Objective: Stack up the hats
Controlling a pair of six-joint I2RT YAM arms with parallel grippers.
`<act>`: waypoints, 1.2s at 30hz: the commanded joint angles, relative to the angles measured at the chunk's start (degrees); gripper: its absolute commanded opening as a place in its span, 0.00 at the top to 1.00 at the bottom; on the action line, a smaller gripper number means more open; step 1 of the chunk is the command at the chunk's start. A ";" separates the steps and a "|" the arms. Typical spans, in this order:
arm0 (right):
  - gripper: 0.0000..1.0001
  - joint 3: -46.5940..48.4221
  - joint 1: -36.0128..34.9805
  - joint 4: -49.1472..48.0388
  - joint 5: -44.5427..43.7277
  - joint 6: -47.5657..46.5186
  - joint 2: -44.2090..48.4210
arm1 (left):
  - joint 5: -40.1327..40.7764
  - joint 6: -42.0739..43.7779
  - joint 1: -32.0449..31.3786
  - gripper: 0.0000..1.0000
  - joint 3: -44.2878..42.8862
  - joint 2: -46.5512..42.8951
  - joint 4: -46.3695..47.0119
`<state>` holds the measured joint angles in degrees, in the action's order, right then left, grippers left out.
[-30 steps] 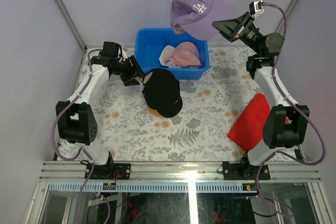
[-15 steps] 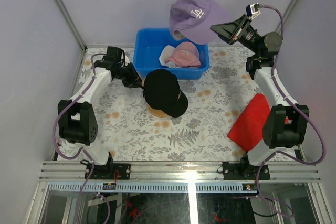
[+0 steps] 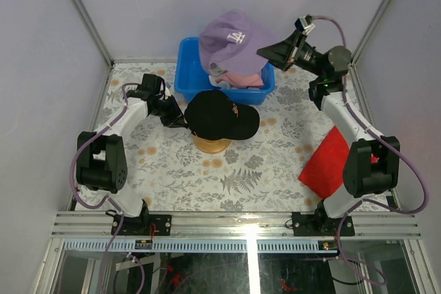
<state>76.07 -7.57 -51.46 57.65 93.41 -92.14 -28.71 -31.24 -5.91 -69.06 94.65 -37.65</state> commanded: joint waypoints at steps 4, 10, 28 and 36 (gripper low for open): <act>1.00 0.41 -9.52 -45.53 -14.36 34.35 -16.11 | -0.58 -0.54 0.03 0.91 0.06 -0.22 3.22; 1.00 2.21 -12.29 -46.04 -11.78 35.19 -20.90 | -1.06 -1.18 0.00 0.91 1.12 -0.73 4.26; 1.00 -17.10 -12.48 -42.57 -5.34 31.70 -15.42 | -2.42 -3.11 -0.02 0.92 2.50 -0.60 6.96; 1.00 -25.24 -12.76 -39.45 -1.09 31.31 -12.51 | -2.49 -3.42 0.02 0.92 3.37 -0.61 7.80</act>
<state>53.23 -19.92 -88.09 52.86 119.79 -109.60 -31.16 -34.46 -5.91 -66.98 94.63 -32.53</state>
